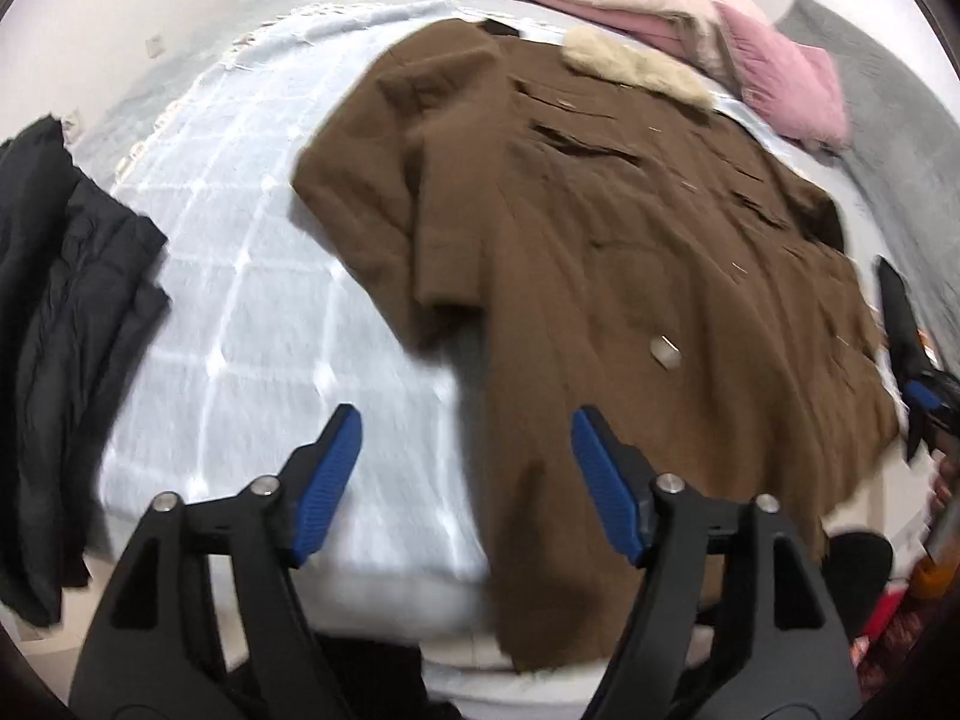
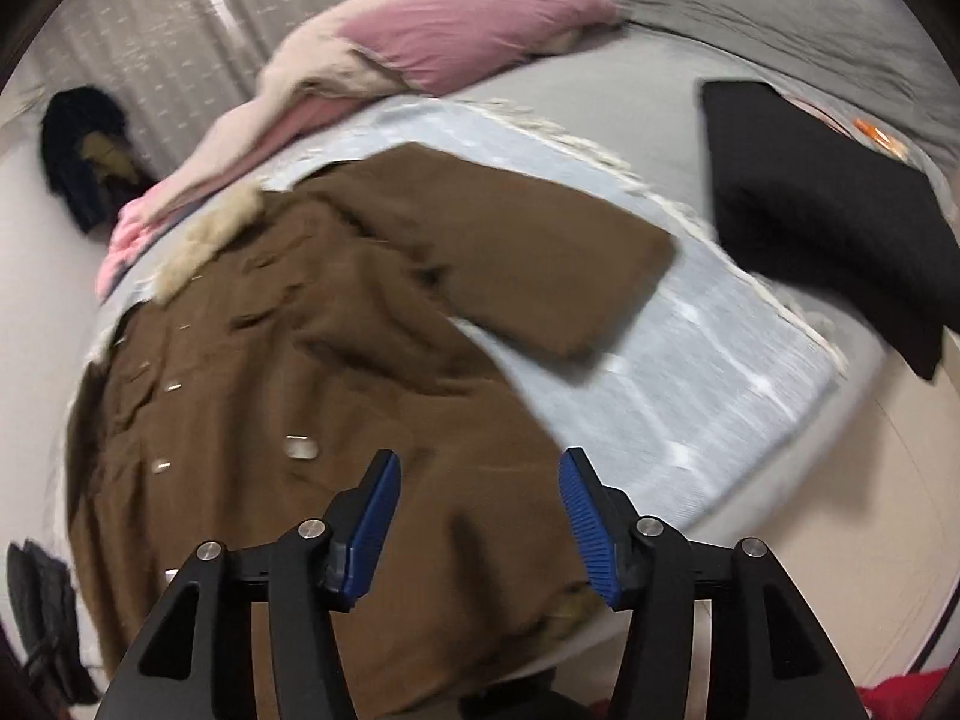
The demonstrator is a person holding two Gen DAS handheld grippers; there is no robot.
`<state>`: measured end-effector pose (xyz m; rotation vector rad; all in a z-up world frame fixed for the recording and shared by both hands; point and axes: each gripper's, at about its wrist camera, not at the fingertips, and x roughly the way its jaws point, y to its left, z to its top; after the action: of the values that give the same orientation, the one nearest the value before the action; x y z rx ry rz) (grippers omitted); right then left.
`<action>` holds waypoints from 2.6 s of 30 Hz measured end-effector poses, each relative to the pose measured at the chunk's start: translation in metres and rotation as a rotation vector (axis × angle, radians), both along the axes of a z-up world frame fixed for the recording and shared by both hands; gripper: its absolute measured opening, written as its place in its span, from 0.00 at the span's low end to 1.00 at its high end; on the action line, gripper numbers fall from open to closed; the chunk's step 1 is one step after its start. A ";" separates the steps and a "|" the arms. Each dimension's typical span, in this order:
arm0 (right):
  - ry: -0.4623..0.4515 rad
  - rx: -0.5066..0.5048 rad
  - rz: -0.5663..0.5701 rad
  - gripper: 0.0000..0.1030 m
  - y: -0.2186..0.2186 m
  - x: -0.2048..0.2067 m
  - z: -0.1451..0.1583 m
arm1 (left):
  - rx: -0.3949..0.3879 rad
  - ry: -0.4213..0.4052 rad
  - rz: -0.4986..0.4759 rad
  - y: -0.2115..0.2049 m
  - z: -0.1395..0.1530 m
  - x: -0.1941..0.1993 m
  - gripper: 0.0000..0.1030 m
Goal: Fold large clothes
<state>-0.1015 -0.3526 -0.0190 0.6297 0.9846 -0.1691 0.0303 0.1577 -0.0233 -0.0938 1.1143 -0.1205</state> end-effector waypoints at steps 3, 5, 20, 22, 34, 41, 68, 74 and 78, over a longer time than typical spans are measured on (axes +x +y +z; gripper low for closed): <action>-0.048 -0.005 0.046 0.61 0.027 0.026 0.018 | -0.019 0.024 0.111 0.023 -0.010 0.029 0.74; -0.073 -0.012 0.080 0.63 0.047 0.044 0.027 | -0.024 0.024 0.180 0.038 -0.014 0.039 0.74; -0.090 0.000 0.295 0.66 0.153 0.140 -0.007 | -0.108 -0.033 0.035 0.014 -0.009 0.085 0.15; -0.099 0.011 0.299 0.66 0.155 0.144 -0.005 | -0.050 -0.049 0.053 0.019 -0.001 0.092 0.03; -0.074 0.006 0.217 0.66 0.140 0.153 -0.008 | 0.352 -0.367 0.343 0.133 0.151 0.147 0.03; -0.072 0.004 0.193 0.66 0.142 0.165 -0.008 | 0.448 -0.315 0.503 0.201 0.146 0.214 0.03; -0.104 -0.003 0.040 0.68 0.076 0.137 0.006 | -0.174 -0.075 0.200 0.059 0.050 0.188 0.78; -0.036 0.089 -0.135 0.76 -0.013 0.102 -0.013 | -0.240 -0.018 0.089 -0.017 0.025 0.154 0.88; 0.069 0.070 -0.215 0.78 -0.070 0.081 -0.038 | -0.281 -0.011 0.021 -0.052 0.008 0.146 0.98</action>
<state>-0.0208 -0.4222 -0.0567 0.7987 0.9910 -0.3493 0.1765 0.1059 -0.0157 -0.3549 1.0796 -0.2585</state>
